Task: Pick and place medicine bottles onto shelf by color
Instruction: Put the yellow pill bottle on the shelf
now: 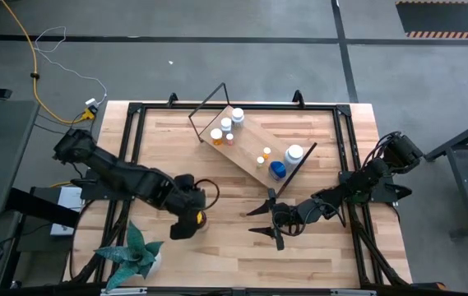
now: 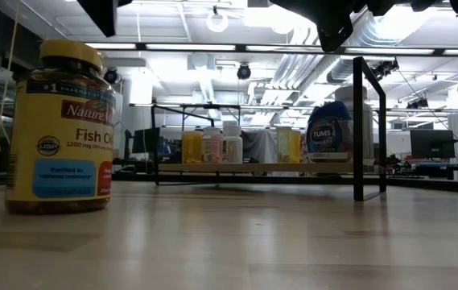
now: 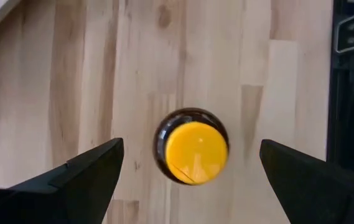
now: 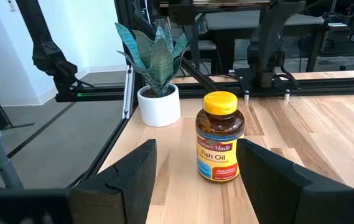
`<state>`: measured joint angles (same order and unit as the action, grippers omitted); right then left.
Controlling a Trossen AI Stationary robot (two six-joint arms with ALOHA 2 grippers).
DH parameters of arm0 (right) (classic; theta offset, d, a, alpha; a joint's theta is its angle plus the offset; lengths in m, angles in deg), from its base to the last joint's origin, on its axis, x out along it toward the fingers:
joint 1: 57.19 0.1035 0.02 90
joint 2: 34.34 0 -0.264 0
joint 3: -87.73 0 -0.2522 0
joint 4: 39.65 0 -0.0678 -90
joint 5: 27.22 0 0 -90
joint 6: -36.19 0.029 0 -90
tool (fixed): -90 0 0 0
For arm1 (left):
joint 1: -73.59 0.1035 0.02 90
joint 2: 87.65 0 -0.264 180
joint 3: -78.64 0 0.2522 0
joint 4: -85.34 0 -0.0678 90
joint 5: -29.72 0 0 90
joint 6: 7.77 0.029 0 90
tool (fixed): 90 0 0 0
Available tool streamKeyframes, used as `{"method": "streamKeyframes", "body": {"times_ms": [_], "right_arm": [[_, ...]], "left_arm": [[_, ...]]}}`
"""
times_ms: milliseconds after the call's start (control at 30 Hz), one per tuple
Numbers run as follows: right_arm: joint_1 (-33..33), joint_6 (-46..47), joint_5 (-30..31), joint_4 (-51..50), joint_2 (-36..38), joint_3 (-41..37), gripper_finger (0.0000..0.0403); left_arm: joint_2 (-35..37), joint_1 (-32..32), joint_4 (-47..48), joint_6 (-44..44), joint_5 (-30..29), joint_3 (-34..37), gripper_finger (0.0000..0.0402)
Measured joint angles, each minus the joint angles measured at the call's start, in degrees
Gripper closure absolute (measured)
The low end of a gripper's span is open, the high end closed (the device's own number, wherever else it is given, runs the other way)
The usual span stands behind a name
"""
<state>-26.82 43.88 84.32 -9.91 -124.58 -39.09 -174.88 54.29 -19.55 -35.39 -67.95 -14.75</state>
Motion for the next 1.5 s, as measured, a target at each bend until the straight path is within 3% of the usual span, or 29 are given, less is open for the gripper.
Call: {"method": "streamKeyframes", "body": {"times_ms": [267,700,1133,1500], "right_arm": [[0.0,0.0,0.0,0.0,0.0,0.0,0.0190],[0.0,0.0,0.0,0.0,0.0,0.0,0.0190],[0.0,0.0,0.0,0.0,0.0,0.0,0.0190],[0.0,0.0,0.0,0.0,0.0,0.0,0.0190]], "left_arm": [[-0.1,-3.1,-6.9,-0.9,5.7,5.5,0.0037],[0.0,-2.8,-9.1,-0.4,-3.5,9.6,0.0037],[0.0,-4.1,-8.8,-0.7,-1.5,8.6,0.0037],[-0.1,-4.4,-8.0,0.7,-4.3,7.7,0.0037]]}}
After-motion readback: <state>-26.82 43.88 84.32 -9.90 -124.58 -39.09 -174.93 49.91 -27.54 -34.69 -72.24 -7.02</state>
